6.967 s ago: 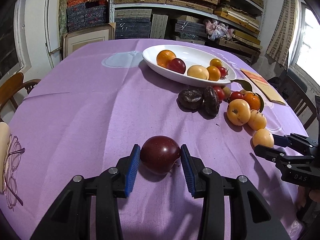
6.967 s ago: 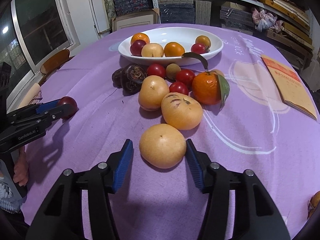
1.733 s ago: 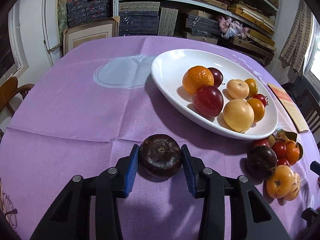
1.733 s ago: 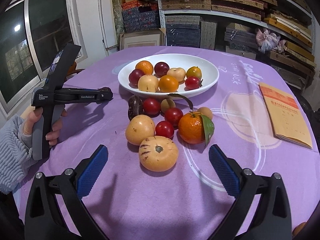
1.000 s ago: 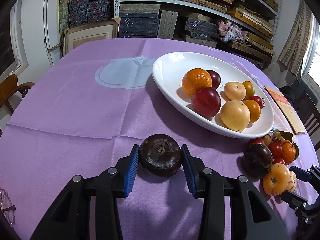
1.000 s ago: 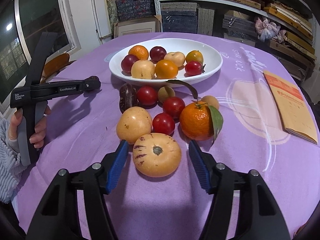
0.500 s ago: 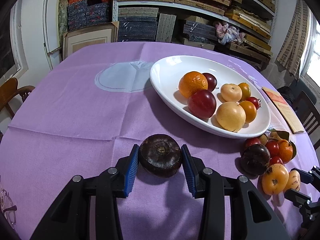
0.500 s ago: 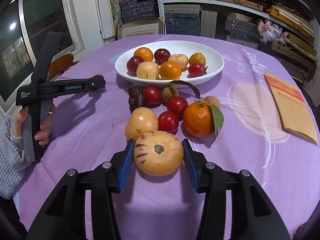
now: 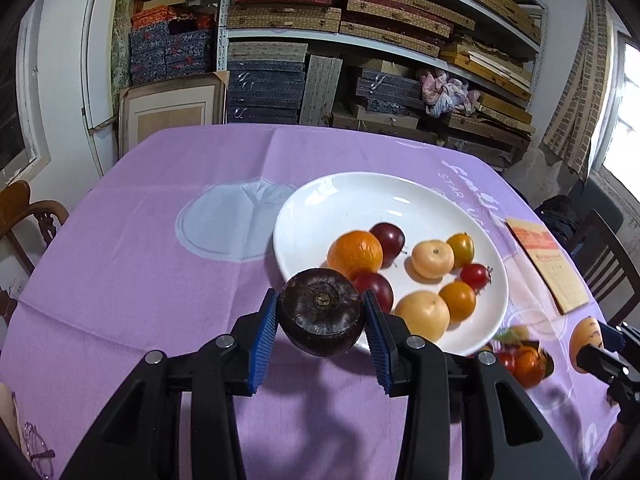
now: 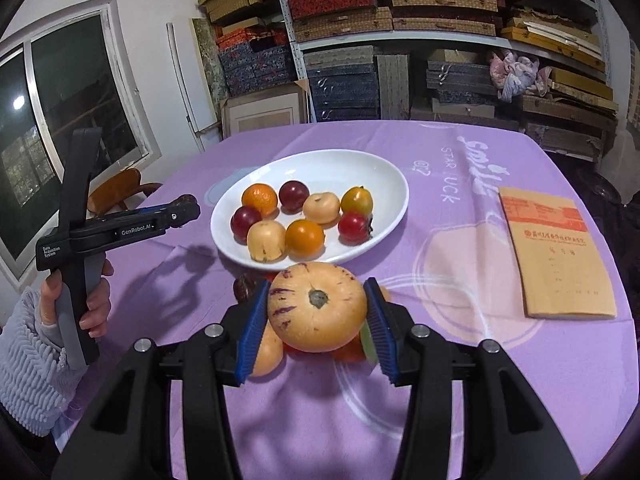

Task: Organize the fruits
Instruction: 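Lower the brown fruit and striped fruit onto the white plate and open both tools, then move the left tool to the dark brown heart-shaped fruit and grasp it, then grasp the leafy mandarin with the right tool while the left holds the brown fruit, then lower the brown fruit and mandarin onto the white plate and open both tools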

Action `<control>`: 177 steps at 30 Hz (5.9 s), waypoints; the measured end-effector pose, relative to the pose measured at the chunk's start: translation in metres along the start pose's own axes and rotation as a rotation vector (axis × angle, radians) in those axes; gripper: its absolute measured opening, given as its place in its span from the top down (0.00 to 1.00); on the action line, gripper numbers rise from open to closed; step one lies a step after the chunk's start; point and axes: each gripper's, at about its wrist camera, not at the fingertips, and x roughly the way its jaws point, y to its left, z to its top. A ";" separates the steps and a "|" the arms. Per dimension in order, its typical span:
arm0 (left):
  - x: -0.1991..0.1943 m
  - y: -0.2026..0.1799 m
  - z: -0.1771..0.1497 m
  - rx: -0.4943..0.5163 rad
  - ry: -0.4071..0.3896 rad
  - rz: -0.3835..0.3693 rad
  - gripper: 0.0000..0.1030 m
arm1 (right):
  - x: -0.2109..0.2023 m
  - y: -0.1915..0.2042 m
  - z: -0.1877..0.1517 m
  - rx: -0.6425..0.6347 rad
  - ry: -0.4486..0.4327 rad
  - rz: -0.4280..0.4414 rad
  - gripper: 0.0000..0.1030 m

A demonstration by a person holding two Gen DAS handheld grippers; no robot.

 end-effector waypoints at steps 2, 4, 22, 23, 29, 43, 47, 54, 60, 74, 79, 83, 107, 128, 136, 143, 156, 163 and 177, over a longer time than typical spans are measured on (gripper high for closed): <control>0.010 -0.001 0.011 -0.010 0.003 0.004 0.59 | 0.014 0.000 0.012 -0.005 0.010 -0.007 0.55; 0.022 -0.004 0.018 -0.013 0.004 0.019 0.59 | 0.030 0.000 0.025 -0.007 0.020 -0.018 0.55; 0.077 -0.007 0.019 -0.037 0.059 0.022 0.57 | 0.124 -0.001 0.053 -0.008 0.104 -0.080 0.54; 0.076 -0.006 0.020 -0.041 0.062 0.007 0.55 | 0.123 -0.002 0.053 -0.006 0.094 -0.088 0.53; 0.055 -0.007 0.017 -0.044 0.027 0.027 0.38 | 0.098 -0.013 0.054 0.025 0.038 -0.058 0.48; -0.013 -0.048 -0.044 0.045 0.043 -0.008 0.33 | -0.030 -0.040 -0.019 0.168 -0.181 -0.049 0.25; -0.006 -0.086 -0.058 0.119 0.059 0.036 0.33 | -0.028 -0.045 -0.030 0.168 -0.193 -0.072 0.22; 0.003 -0.100 -0.069 0.130 0.043 0.059 0.30 | -0.029 -0.070 -0.031 0.296 -0.193 -0.038 0.16; 0.011 -0.103 -0.073 0.151 0.074 0.020 0.29 | -0.030 -0.075 -0.030 0.305 -0.191 -0.044 0.16; 0.005 -0.056 -0.076 0.044 0.128 -0.028 0.17 | -0.024 -0.070 -0.030 0.281 -0.174 -0.056 0.15; 0.004 -0.070 -0.085 0.094 0.149 -0.079 0.18 | -0.022 -0.067 -0.030 0.267 -0.168 -0.065 0.14; -0.001 -0.074 -0.097 0.146 0.159 -0.079 0.18 | -0.020 -0.068 -0.030 0.276 -0.163 -0.060 0.14; 0.007 -0.072 -0.099 0.167 0.162 -0.078 0.51 | -0.016 -0.067 -0.032 0.266 -0.152 -0.064 0.13; -0.008 -0.022 -0.083 0.070 0.103 0.052 0.52 | 0.039 -0.027 -0.041 -0.007 0.065 -0.164 0.31; -0.009 -0.025 -0.081 0.066 0.090 0.039 0.52 | 0.053 -0.022 -0.039 -0.021 0.103 -0.123 0.40; -0.010 -0.025 -0.080 0.057 0.083 0.036 0.52 | 0.058 -0.022 -0.039 -0.010 0.141 -0.085 0.54; -0.013 -0.019 -0.074 0.028 0.068 0.024 0.52 | 0.033 -0.029 -0.038 0.030 0.047 -0.096 0.55; -0.016 -0.024 -0.041 0.028 0.027 0.031 0.52 | 0.013 -0.029 -0.007 0.051 -0.027 -0.081 0.56; 0.054 -0.075 0.020 0.096 0.050 0.029 0.52 | 0.149 -0.041 0.117 0.117 0.094 -0.140 0.56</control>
